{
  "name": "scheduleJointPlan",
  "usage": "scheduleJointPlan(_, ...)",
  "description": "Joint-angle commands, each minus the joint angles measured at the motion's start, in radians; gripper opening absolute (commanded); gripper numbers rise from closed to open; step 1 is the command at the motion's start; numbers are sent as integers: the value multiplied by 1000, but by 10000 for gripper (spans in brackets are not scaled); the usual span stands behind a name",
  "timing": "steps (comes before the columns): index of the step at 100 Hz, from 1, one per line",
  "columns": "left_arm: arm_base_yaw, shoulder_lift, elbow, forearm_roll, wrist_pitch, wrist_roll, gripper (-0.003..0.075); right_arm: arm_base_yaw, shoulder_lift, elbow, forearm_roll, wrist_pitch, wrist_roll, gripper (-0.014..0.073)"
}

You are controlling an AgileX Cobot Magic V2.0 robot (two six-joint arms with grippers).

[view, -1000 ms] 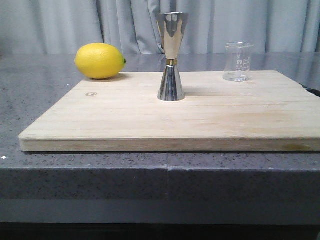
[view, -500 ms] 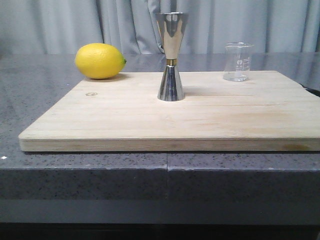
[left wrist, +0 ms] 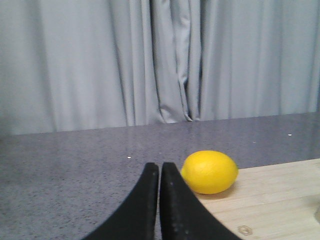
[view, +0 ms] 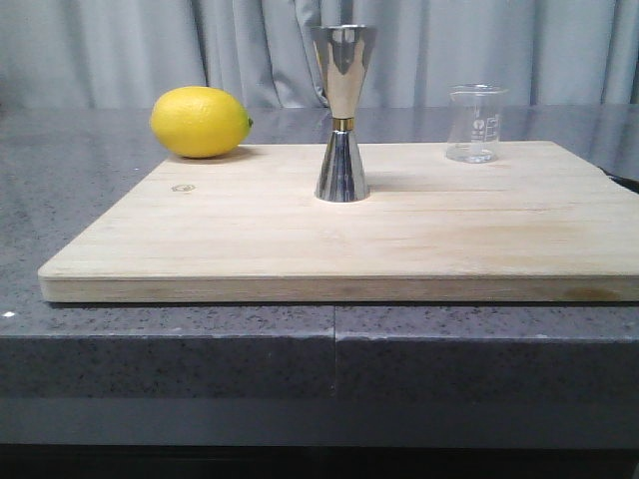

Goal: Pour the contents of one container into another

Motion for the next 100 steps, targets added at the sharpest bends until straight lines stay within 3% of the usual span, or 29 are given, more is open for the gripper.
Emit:
scheduleJointPlan(1,-48,-20,16,-251,-44,272,-21,0,-3,-25,-1,-65,-1,-67)
scheduleJointPlan(12,-68,-72,75,-337,-38,379,-21,0,-3,-25,-1,-65,-1,-67)
scheduleJointPlan(48,-62,-357,238,-447,78,462,-21,0,-3,-25,-1,-65,-1,-67)
scheduleJointPlan(68,-62,-488,259,-467,217,462,-21,0,-3,-25,-1,-65,-1,-67)
scheduleJointPlan(100,-62,-573,274,-572,318,548,-21,0,-3,-25,-1,-65,-1,-67)
